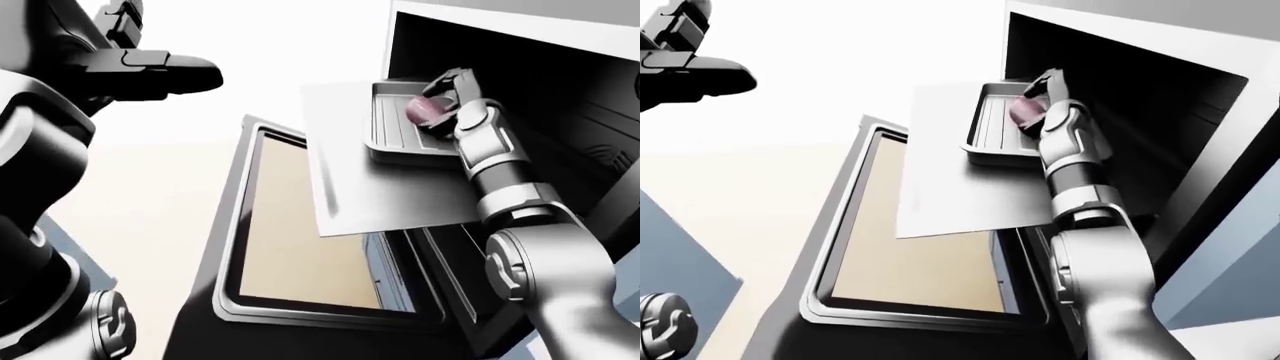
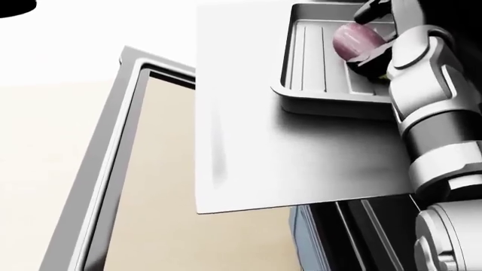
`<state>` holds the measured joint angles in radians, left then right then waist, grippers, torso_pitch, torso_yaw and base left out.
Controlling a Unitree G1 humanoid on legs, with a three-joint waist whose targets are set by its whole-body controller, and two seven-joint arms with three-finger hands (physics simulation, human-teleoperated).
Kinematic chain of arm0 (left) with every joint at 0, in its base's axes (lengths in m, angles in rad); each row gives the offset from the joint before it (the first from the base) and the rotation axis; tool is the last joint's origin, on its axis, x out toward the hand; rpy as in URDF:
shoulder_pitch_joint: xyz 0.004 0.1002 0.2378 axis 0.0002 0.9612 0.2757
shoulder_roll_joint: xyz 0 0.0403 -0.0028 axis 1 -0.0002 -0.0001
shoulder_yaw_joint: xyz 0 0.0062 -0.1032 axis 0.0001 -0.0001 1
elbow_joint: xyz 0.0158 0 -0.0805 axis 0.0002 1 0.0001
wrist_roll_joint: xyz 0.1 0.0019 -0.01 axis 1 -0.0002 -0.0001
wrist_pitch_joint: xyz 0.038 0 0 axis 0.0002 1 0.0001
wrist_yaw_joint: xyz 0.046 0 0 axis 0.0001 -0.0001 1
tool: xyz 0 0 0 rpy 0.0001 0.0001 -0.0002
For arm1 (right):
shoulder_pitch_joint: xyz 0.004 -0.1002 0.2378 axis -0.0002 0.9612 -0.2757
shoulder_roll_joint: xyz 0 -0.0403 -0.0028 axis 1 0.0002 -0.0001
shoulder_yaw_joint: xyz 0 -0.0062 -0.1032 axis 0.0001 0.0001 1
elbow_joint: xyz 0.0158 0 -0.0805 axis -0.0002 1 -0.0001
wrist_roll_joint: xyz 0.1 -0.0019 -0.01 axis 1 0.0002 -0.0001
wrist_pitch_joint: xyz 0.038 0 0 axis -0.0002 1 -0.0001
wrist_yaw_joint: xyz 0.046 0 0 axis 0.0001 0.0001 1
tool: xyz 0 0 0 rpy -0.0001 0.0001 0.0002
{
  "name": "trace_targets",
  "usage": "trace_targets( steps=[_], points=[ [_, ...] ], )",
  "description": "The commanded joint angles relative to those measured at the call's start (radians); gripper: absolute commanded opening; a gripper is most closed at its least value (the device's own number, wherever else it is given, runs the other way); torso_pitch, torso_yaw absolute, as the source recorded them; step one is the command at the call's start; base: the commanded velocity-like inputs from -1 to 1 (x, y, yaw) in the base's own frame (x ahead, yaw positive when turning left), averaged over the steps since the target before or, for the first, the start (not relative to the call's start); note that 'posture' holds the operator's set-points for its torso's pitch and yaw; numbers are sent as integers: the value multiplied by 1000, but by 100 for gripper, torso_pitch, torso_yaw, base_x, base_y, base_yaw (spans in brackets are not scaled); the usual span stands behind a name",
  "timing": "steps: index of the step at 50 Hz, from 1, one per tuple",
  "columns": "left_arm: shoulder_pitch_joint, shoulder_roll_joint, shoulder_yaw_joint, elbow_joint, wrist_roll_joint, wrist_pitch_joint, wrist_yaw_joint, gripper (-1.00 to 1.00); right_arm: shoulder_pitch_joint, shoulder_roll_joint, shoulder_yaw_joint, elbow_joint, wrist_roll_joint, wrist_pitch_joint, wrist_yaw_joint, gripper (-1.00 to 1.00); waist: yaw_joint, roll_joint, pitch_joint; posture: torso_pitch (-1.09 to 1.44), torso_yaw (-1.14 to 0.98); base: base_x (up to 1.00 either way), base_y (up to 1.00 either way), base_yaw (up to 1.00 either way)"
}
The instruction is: Pick the eggplant from the top rack in the oven and place it on the plate on the counter.
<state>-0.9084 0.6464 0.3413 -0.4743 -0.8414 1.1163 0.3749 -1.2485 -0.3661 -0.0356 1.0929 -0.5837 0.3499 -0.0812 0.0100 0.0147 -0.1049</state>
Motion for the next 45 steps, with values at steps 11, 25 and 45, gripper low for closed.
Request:
trace_targets(
  steps=[11, 25, 45],
  points=[
    [-28, 15, 4, -14, -19, -29, 20, 100, -107, -21, -26, -197, -37, 90, 146, -100, -3, 9, -3, -17, 0, 0, 0, 0],
    [-45, 20, 3, -10, -32, -22, 35, 100, -135, -9, -34, -481, -44, 203, 286, -100, -13, 12, 0, -17, 0, -11, 1, 0],
    [-44, 35, -11, -14, -72, -35, 68, 100, -73, -38, -54, -764, -92, 311, 433, -100, 28, 93, 2, -17, 0, -65, 12, 0]
  ],
)
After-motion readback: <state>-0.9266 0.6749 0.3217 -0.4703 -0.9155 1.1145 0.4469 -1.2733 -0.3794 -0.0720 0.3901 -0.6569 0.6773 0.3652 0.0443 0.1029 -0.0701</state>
